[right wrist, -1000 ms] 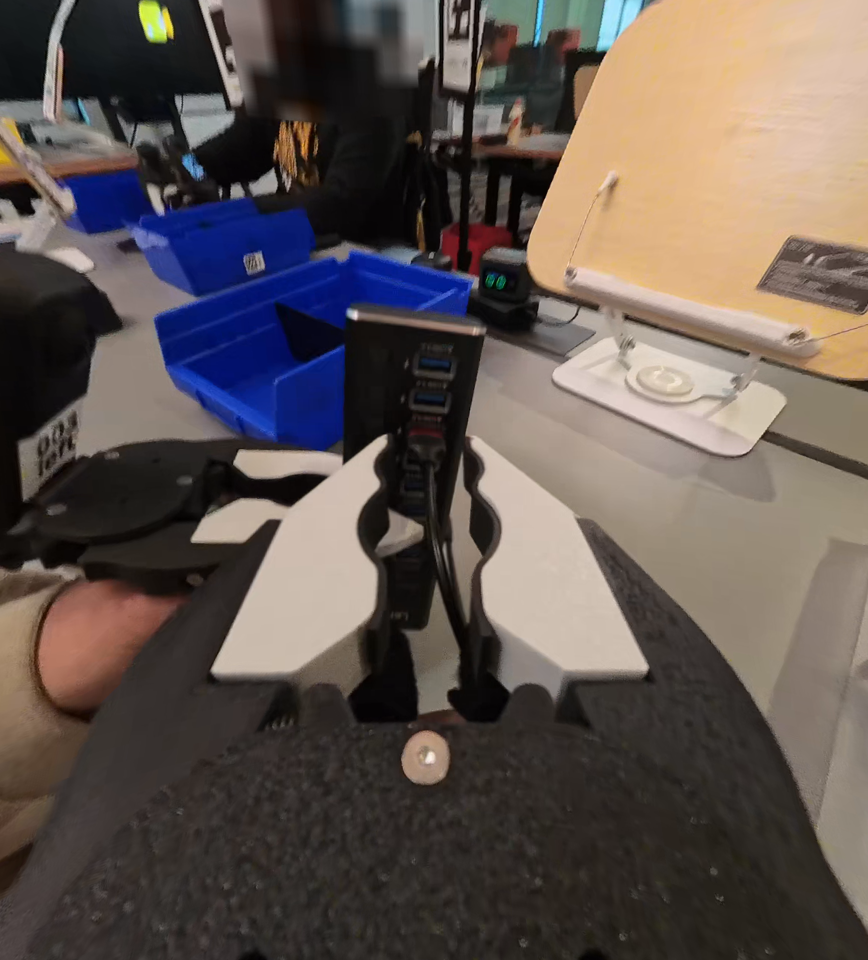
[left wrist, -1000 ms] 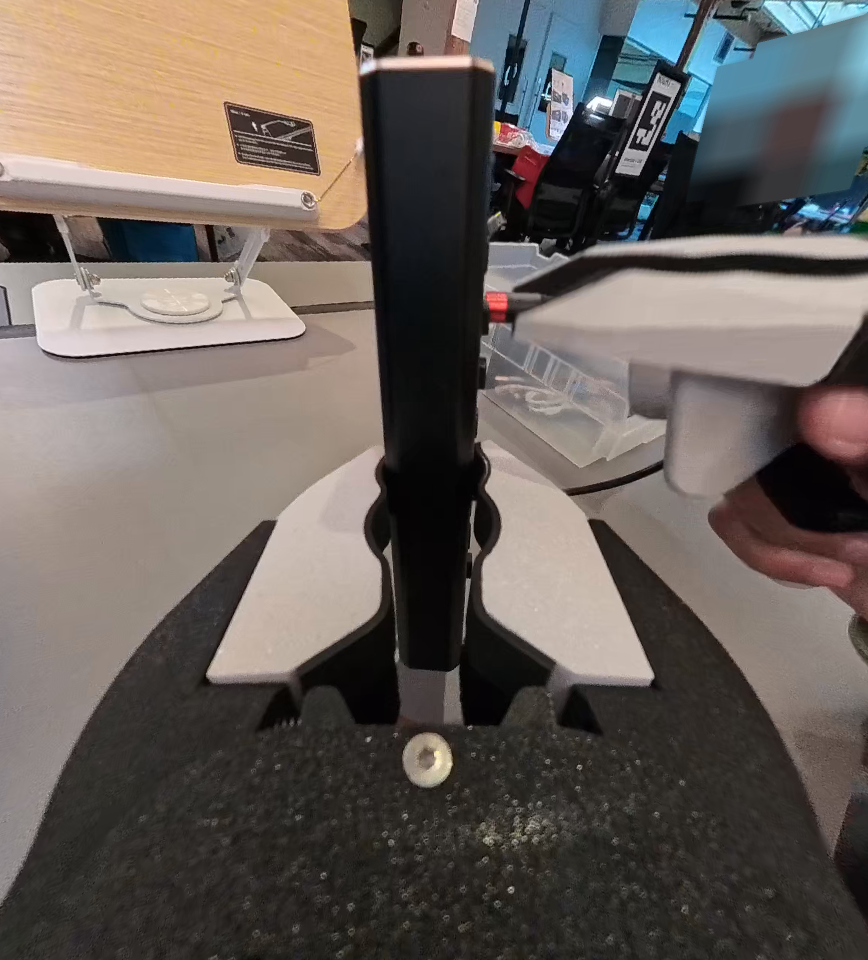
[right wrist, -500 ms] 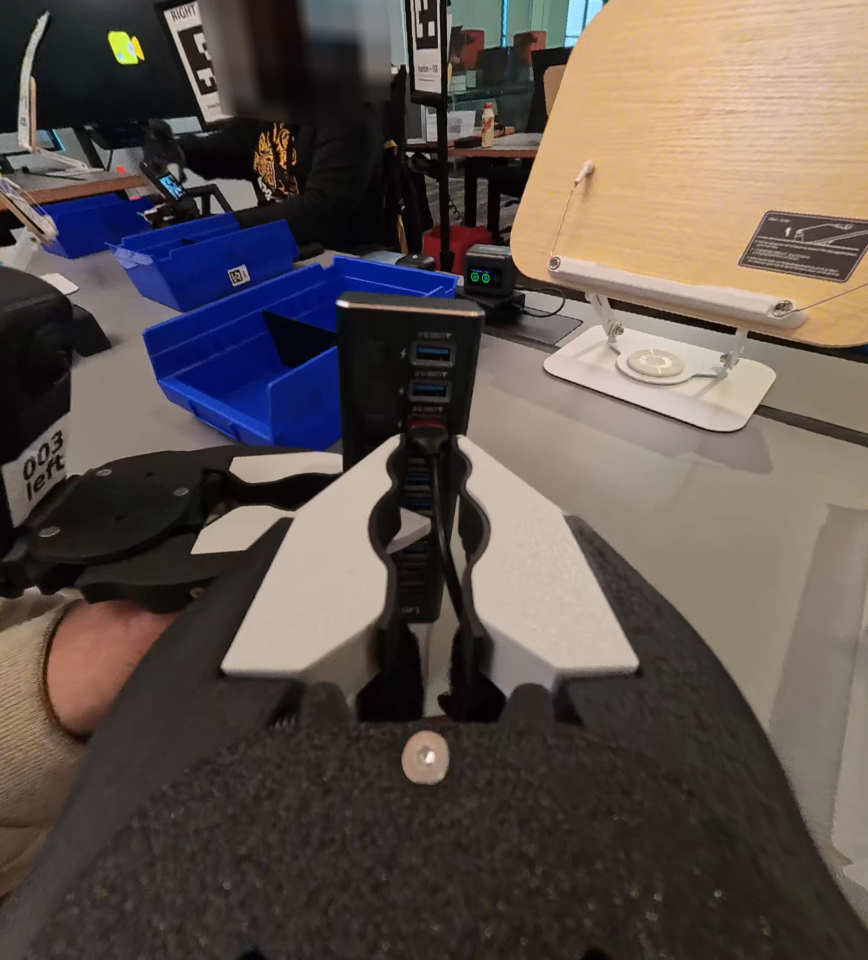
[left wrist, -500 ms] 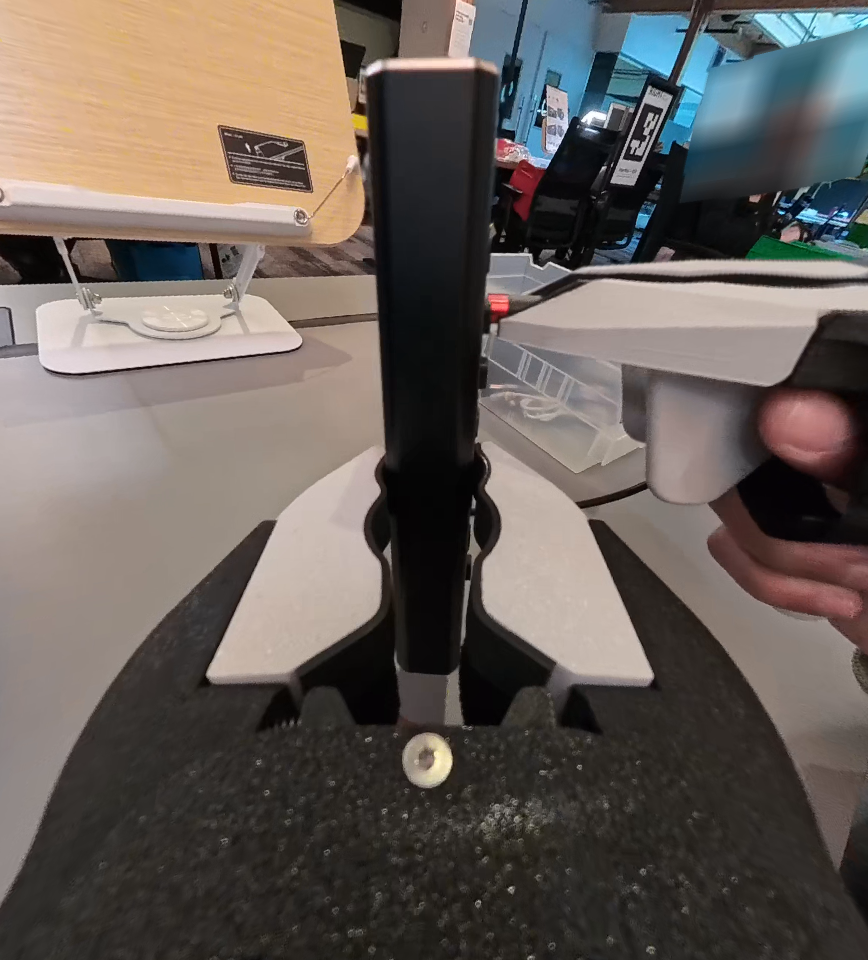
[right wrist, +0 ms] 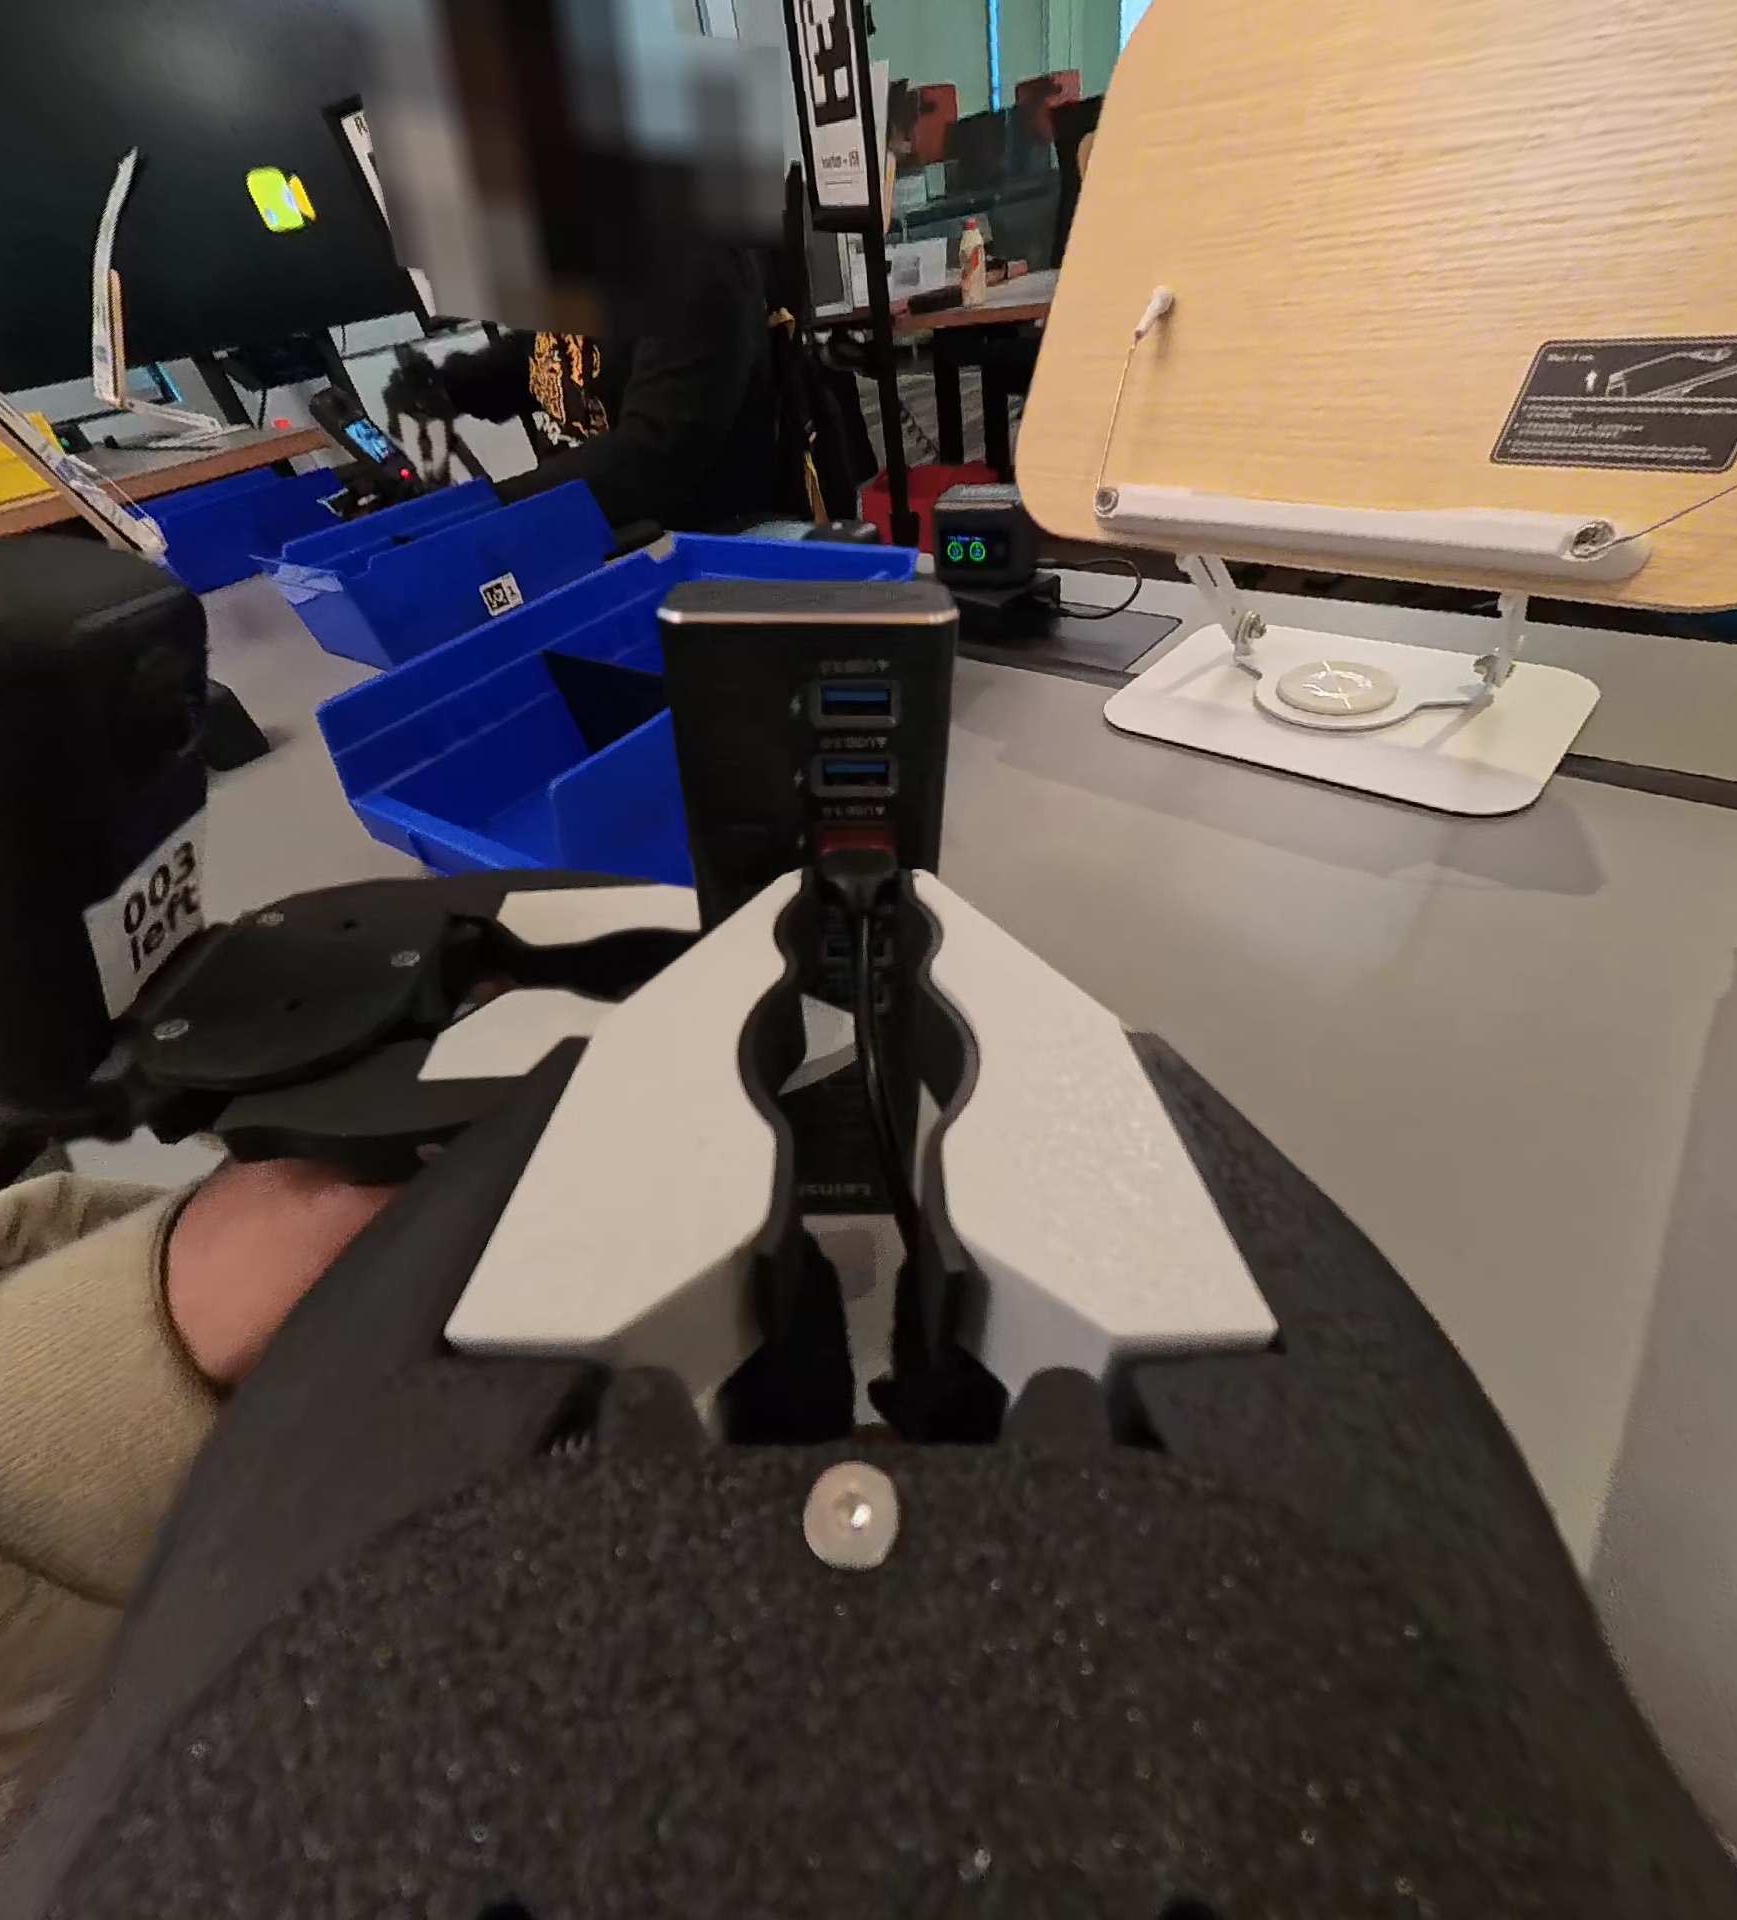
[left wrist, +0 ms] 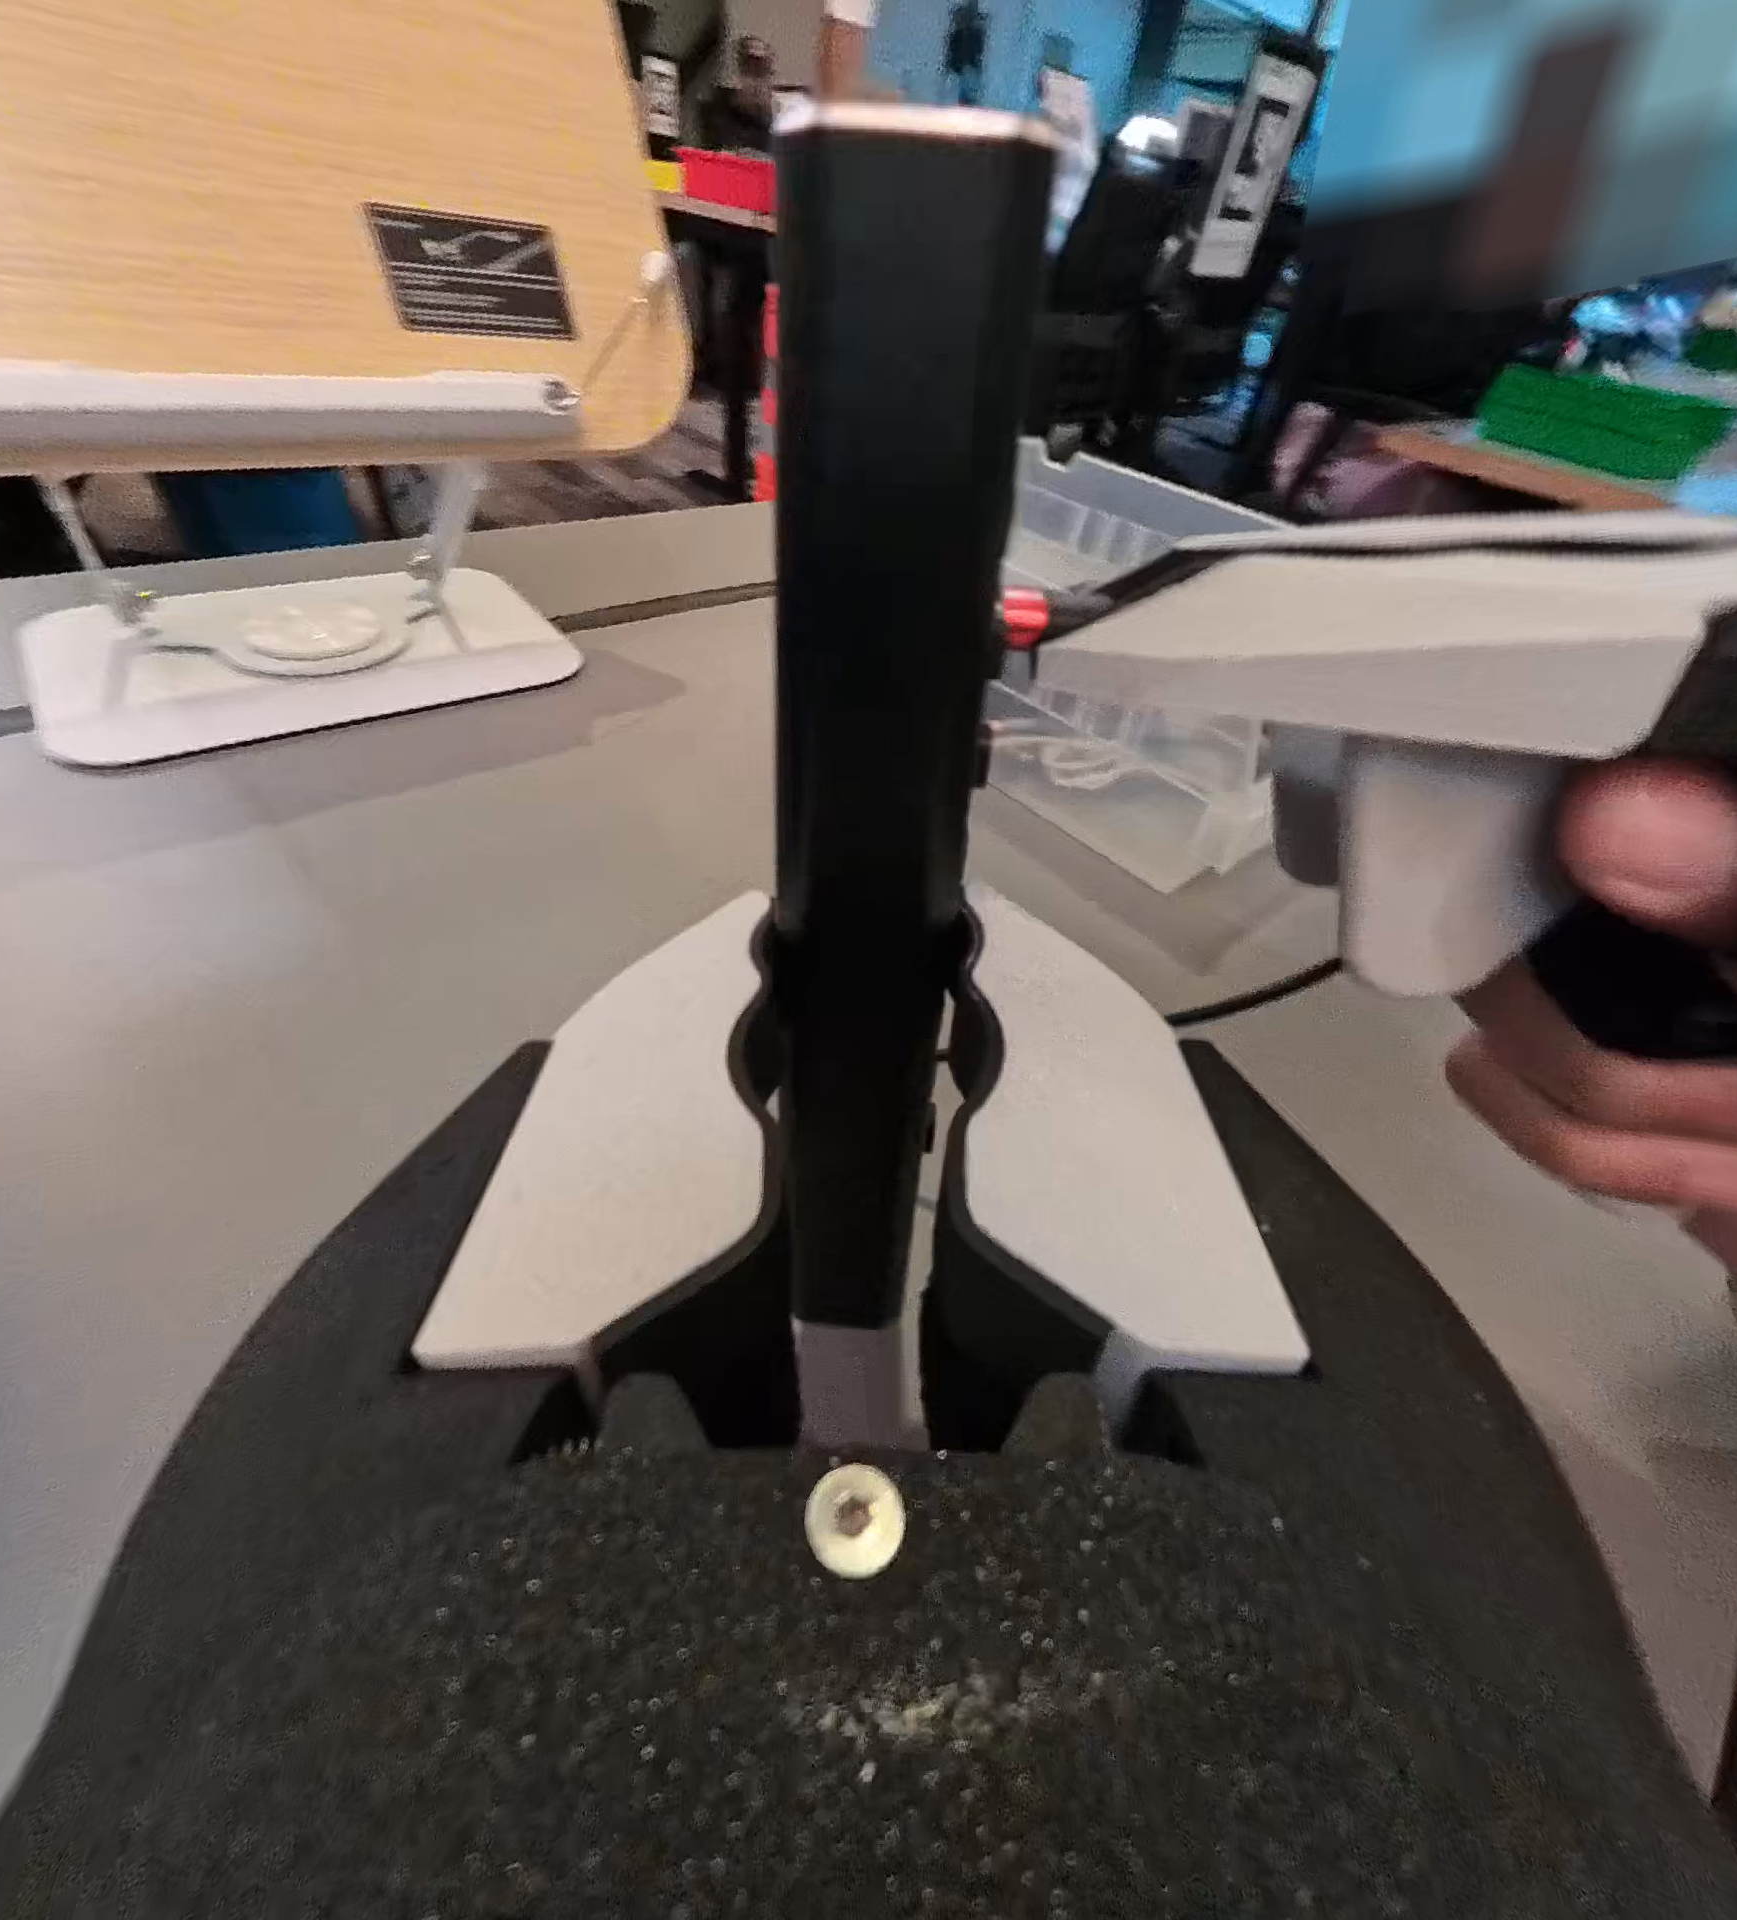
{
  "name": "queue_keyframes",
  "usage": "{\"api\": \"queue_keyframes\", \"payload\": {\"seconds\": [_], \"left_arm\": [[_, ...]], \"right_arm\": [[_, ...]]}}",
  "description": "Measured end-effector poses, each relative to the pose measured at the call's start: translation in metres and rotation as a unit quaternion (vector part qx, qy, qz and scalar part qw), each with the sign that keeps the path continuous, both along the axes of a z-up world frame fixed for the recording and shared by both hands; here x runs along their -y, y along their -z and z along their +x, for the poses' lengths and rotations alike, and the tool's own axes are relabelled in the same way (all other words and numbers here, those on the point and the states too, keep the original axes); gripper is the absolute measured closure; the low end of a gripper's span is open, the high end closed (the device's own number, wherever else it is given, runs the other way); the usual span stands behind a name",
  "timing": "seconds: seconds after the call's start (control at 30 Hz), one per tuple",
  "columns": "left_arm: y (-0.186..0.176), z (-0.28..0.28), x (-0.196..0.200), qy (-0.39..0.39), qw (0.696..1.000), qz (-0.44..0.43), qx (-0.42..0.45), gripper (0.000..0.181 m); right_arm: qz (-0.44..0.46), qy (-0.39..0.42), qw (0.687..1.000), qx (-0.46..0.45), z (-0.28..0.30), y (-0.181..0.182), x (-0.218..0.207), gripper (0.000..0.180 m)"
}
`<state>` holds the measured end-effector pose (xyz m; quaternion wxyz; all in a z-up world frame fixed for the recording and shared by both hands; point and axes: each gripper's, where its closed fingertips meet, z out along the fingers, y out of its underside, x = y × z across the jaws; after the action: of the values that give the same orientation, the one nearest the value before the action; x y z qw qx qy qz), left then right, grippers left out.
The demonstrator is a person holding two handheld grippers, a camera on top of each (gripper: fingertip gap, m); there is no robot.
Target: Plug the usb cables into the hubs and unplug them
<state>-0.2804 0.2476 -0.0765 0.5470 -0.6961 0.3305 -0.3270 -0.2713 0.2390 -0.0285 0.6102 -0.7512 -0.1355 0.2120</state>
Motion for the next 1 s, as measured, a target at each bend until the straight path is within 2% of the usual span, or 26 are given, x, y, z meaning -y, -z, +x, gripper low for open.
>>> {"api": "queue_keyframes", "payload": {"seconds": [0.13,0.23,0.3,0.5,0.8,1.0], "left_arm": [[-0.014,0.0,0.003,0.016,0.998,0.063,-0.023,0.15],[-0.016,0.001,0.004,0.001,0.995,0.084,-0.046,0.136],[-0.015,-0.001,0.004,0.004,0.996,0.077,-0.036,0.143],[-0.012,-0.005,0.0,-0.007,0.999,0.034,-0.018,0.151],[-0.007,-0.003,0.002,0.001,1.0,-0.024,0.017,0.151],[-0.004,-0.009,-0.005,-0.023,0.998,0.031,-0.048,0.151]], "right_arm": [[-0.007,-0.01,0.999,0.04,0.001,-0.001,0.005,0.166],[-0.016,-0.026,0.996,0.083,-0.01,0.005,0.009,0.166],[-0.018,-0.032,0.994,0.099,-0.012,0.006,0.011,0.166],[-0.031,-0.045,0.995,0.086,-0.016,0.011,0.01,0.166],[0.03,0.015,0.996,0.082,-0.015,0.014,0.002,0.163],[-0.004,-0.006,0.999,0.047,-0.017,0.02,0.003,0.165]]}}
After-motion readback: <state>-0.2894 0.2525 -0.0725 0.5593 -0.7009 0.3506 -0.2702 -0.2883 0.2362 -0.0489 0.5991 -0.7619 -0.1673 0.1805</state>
